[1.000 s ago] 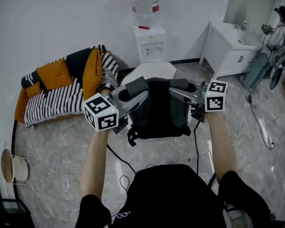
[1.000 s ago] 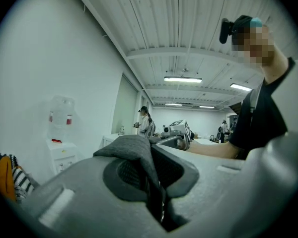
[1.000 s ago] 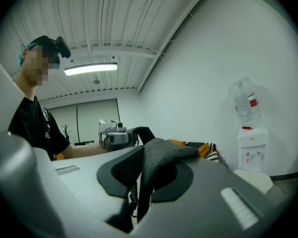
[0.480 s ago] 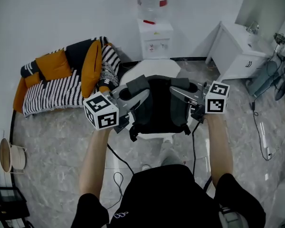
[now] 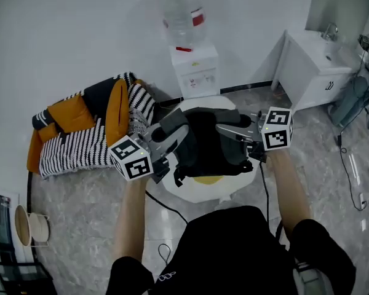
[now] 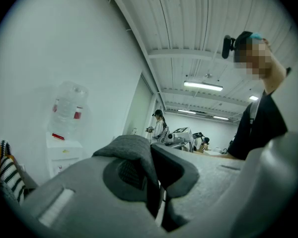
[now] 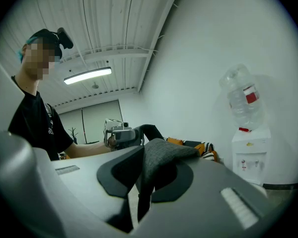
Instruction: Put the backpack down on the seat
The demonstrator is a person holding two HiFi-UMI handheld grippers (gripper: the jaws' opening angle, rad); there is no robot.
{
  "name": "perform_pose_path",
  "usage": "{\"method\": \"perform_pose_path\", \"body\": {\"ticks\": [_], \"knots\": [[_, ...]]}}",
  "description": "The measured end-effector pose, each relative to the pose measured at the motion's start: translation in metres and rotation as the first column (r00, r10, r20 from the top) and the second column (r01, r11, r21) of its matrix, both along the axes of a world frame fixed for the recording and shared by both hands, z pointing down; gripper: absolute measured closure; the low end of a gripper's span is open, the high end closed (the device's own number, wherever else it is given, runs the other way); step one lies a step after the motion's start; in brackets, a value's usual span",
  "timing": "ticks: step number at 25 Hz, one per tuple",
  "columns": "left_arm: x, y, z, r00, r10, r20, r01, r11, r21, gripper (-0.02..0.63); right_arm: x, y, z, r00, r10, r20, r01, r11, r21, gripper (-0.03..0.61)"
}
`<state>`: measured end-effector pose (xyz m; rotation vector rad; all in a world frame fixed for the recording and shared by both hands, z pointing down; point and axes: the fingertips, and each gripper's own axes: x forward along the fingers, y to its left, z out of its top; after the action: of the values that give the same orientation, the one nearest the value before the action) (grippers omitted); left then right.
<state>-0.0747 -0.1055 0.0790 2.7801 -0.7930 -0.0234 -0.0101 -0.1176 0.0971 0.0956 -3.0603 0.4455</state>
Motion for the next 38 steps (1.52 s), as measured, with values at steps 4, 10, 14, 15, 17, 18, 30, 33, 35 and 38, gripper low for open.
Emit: {"method": "perform_pose_path", "body": {"ticks": [4,10,14,15,17,18,30,33,35,38], "knots": [[0.006,-0.029,0.007,1.0,0.011,0.007,-0.011,1.0,0.014,0.584,0.005,-0.03,0.002,1.0,0.014,-0.019,-0.014,1.0,0.004,0.537],[0.007,-0.068,0.013,0.999,0.037,-0.007,-0.037,0.999,0.016,0.585,0.003,-0.081,-0.001,0.997,0.065,-0.046,-0.066,0.998,-0.011,0.536],[-0.011,-0.09,0.014,0.997,0.073,-0.006,-0.073,0.996,0.043,0.584,-0.017,-0.107,-0.003,0.993,0.106,-0.054,-0.108,0.994,-0.025,0.537],[-0.013,-0.092,0.014,0.996,0.084,-0.001,-0.084,0.996,0.042,0.584,-0.021,-0.11,-0.004,0.991,0.118,-0.056,-0.12,0.992,-0.031,0.535],[-0.011,-0.099,0.011,0.995,0.1,0.019,-0.101,0.994,0.046,0.584,-0.019,-0.119,-0.008,0.989,0.135,-0.052,-0.137,0.99,-0.039,0.535],[-0.008,-0.103,0.009,0.994,0.102,0.029,-0.104,0.993,0.049,0.584,-0.017,-0.124,-0.011,0.989,0.141,-0.05,-0.143,0.989,-0.038,0.535],[-0.019,-0.095,0.021,0.993,0.117,-0.01,-0.116,0.992,0.044,0.584,-0.028,-0.118,0.007,0.989,0.143,-0.041,-0.146,0.986,-0.082,0.535],[-0.023,-0.098,0.024,0.996,0.091,-0.026,-0.09,0.996,0.022,0.584,-0.029,-0.119,0.013,0.988,0.144,-0.048,-0.148,0.983,-0.107,0.535],[-0.024,-0.099,0.026,0.997,0.073,-0.04,-0.073,0.997,-0.007,0.584,-0.031,-0.119,0.018,0.988,0.144,-0.056,-0.15,0.98,-0.128,0.535],[-0.022,-0.098,0.031,0.996,0.071,-0.057,-0.073,0.997,-0.033,0.584,-0.029,-0.122,0.025,0.987,0.147,-0.061,-0.156,0.974,-0.162,0.535]]}}
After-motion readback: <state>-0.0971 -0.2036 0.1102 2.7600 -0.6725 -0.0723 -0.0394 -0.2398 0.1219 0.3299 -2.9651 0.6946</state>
